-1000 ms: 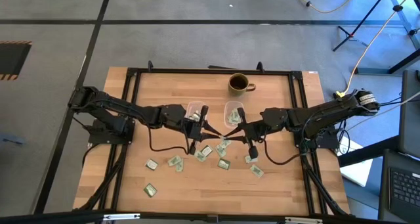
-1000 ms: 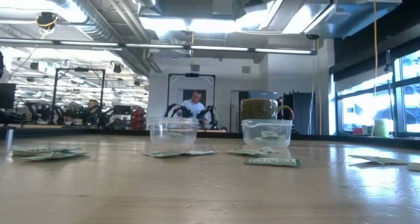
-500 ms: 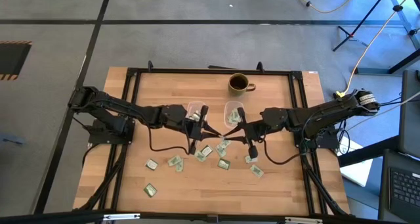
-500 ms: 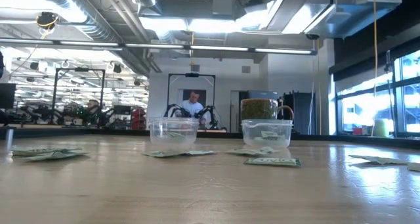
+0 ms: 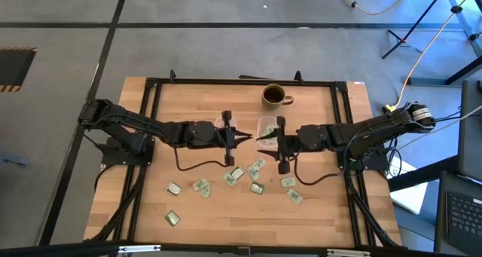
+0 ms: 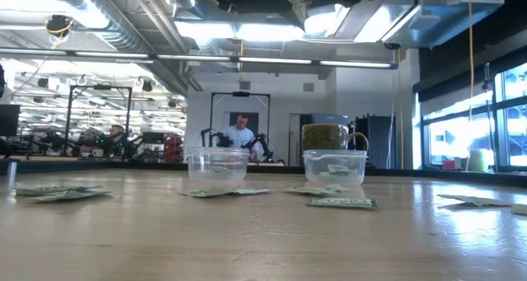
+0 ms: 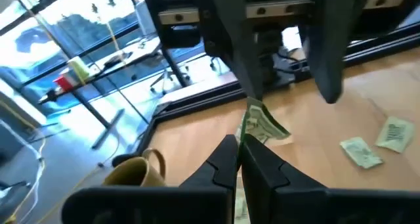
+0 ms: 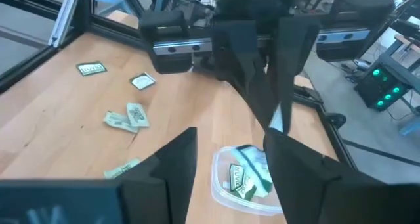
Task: Pick and place items into bin
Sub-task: Put the truvia packet into the left transparent bin
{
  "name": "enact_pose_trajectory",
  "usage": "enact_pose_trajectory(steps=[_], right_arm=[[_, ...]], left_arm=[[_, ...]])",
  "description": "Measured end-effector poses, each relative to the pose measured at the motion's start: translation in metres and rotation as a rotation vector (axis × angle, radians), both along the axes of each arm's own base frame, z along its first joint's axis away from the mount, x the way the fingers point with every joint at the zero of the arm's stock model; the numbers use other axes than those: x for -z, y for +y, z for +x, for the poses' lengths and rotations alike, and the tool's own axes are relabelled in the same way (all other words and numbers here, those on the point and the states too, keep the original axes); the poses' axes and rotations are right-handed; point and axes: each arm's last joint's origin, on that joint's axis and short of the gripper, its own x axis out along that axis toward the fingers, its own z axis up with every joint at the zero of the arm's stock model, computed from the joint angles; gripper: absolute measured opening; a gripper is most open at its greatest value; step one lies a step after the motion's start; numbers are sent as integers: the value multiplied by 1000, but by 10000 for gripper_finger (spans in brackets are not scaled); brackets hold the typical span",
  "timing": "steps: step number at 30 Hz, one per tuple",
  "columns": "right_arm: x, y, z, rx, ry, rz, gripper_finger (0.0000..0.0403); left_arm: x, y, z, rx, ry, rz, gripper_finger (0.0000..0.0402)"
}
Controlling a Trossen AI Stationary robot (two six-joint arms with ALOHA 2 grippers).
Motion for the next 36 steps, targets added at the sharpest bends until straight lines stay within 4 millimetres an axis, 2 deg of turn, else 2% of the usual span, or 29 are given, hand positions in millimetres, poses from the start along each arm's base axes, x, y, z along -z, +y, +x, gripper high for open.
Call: enact_pose_trajectory(steps=[4, 8, 13, 19, 26, 29, 36], right_arm=[[2, -2, 0, 6, 20, -9, 182], [10, -5, -3, 18, 103, -11, 182], [23, -6, -9, 68, 245, 67, 182], [34, -8, -17, 137, 377, 151, 182], [39, -8, -20, 166, 410, 186, 182], [39, -8, -20, 158, 413, 171, 182], [39, -8, -20, 157, 414, 168, 182]], left_arm=[[0, 1, 0, -19, 0, 4, 5], [2, 5, -4, -179, 35, 47, 5], [14, 15, -12, -328, 171, 61, 4], [32, 33, -19, -301, 330, -149, 4], [52, 62, -37, -360, 550, -440, 4], [57, 73, -42, -374, 602, -531, 5], [58, 84, -42, -259, 615, -660, 6]])
